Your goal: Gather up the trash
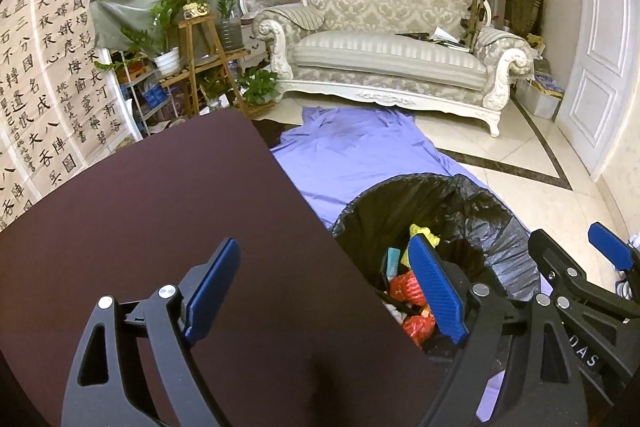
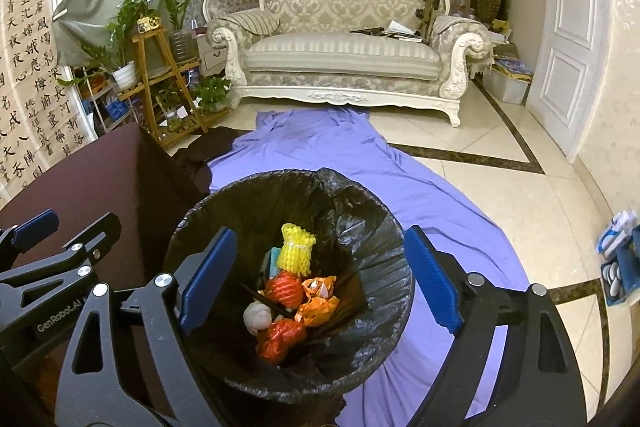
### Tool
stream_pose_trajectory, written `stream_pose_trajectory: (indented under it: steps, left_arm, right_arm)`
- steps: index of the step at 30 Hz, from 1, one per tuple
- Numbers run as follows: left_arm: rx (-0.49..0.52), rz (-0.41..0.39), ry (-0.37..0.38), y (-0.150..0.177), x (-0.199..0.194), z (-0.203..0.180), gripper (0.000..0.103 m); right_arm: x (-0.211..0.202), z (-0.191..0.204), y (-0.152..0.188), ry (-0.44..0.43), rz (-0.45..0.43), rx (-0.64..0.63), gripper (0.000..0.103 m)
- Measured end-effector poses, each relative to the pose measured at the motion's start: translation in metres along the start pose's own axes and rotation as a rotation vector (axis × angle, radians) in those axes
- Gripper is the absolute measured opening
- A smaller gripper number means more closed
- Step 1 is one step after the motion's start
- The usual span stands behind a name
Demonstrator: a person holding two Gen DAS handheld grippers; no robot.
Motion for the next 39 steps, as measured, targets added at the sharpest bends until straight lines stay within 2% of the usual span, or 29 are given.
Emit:
stream_pose_trajectory:
  steps: [20, 28, 39]
  left_arm:
    - [-0.051, -0.068, -0.055, 0.026, -0.079, 0.032, 0.084]
    - [-0.089, -0.073, -0.061, 0.034, -0.090, 0.042, 0.084]
    - [-0.114, -0.074, -0.062, 0.037, -0.094, 0.048, 0.084]
  right_arm:
    - [-0.078, 0.024, 0.014, -0.047, -0.067, -0.045, 0.085]
    - [-0.101, 0.030, 0.015, -0.051, -0.102, -0.070, 0.085]
    - [-0.104, 0.028, 0.014, -0.052, -0.110, -0.069, 0.085]
Point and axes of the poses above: each gripper's, at about its wrist camera, not at the fingertips, and x roughly the way its jaws point, z to its left, y to its underside, the point moved 10 cm from there along x, roughly the way its jaws point, and after that the axes turned 4 degrees about x, right-handed, at the moved point
